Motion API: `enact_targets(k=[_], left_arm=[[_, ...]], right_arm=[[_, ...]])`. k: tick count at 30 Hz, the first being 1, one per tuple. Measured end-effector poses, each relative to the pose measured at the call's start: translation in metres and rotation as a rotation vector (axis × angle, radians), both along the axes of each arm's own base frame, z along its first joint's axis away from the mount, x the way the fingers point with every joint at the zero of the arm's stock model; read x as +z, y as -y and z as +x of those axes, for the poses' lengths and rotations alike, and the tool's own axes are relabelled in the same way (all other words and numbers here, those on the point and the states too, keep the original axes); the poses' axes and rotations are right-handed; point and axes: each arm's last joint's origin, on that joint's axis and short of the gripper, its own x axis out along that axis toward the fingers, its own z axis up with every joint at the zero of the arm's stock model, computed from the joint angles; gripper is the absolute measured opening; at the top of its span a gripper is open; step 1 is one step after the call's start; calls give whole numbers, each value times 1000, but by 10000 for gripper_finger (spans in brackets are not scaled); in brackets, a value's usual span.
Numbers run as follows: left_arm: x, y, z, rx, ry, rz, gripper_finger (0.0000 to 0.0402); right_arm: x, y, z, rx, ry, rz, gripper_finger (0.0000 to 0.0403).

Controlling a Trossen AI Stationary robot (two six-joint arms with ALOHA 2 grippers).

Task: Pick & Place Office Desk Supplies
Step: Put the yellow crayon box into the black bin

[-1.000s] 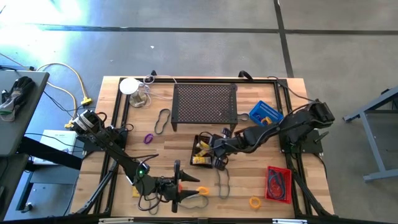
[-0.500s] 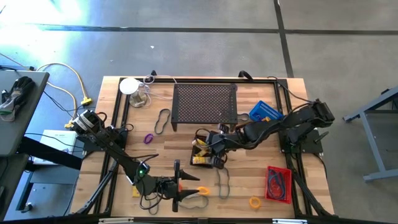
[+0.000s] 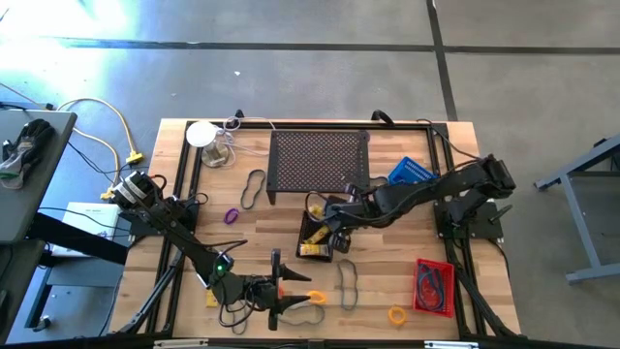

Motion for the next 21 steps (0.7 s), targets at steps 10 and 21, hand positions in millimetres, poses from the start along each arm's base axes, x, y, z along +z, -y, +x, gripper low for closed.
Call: enact_targets(k=[10, 21], left_arm=[[-4, 0, 0, 0, -31, 13, 191], [-4, 0, 0, -1, -31, 21, 191]], right_arm=[[-27, 6, 14, -45, -83, 78, 50], [-27, 11, 15, -61, -81, 79, 50]])
